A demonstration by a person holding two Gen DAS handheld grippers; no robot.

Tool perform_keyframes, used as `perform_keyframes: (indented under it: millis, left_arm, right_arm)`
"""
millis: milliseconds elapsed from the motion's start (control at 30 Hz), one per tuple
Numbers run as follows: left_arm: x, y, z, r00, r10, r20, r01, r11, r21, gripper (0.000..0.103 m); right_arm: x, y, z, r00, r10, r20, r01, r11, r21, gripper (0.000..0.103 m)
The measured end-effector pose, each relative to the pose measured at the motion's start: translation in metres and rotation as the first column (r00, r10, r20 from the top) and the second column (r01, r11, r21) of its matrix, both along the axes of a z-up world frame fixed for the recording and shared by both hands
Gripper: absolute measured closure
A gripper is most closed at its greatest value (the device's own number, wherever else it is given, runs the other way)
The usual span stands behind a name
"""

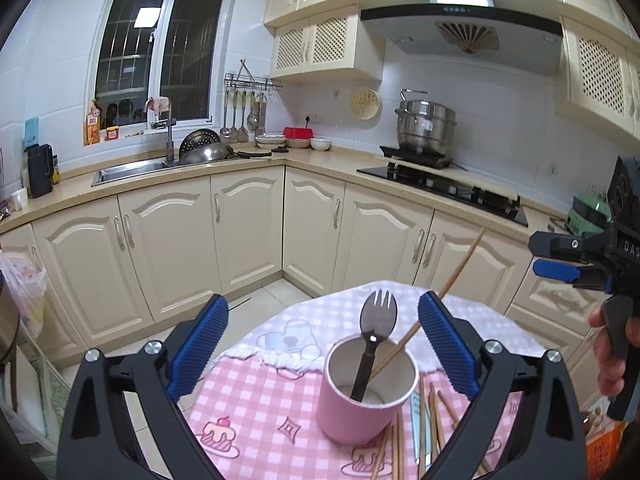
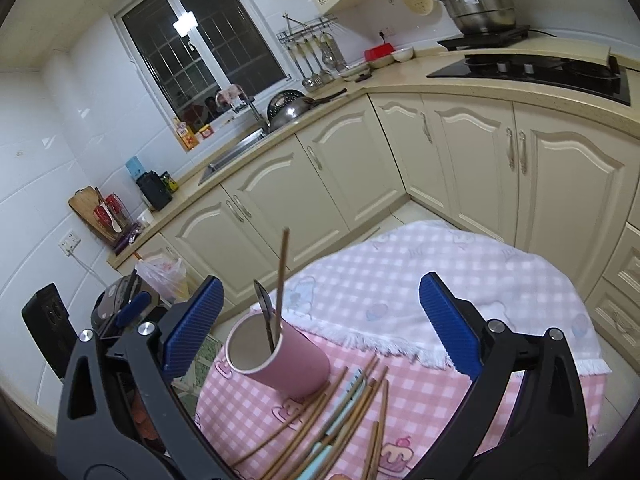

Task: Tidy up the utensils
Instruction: 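Lower both held utensils into the pink cup and open both tools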

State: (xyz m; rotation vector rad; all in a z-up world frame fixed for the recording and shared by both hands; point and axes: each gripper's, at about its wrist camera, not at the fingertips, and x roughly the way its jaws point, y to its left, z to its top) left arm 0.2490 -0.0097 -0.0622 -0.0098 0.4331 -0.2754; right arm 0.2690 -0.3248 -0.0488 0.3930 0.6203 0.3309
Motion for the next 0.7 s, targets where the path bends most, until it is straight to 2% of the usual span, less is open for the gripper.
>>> perform_keyframes:
  millis: [200, 567, 700]
  left_arm:
    - [-0.009, -0.007, -0.006, 0.999, -0.026, -0.018, 0.027, 0.997, 0.069, 0.009]
    - [-0.024, -0.012, -0.029, 0.994, -0.081, -0.077, 0.091, 0.986, 0.138, 0.009]
    - [-0.026, -0.015, -0.042, 0.987, -0.101, -0.122, 0.120, 0.978, 0.168, 0.009]
  right_arm:
    - [-0.008, -0.001, -0.011, 0.999, -0.002, -0.042, 0.001, 1.000, -0.025, 0.007]
    - [-0.024, -0.004, -0.035, 0.993, -0.020, -0.115, 0.012, 0.998, -0.070, 0.007]
    - [-0.031, -0.008, -0.057, 0.983, -0.043, -0.181, 0.025, 0.995, -0.102, 0.007]
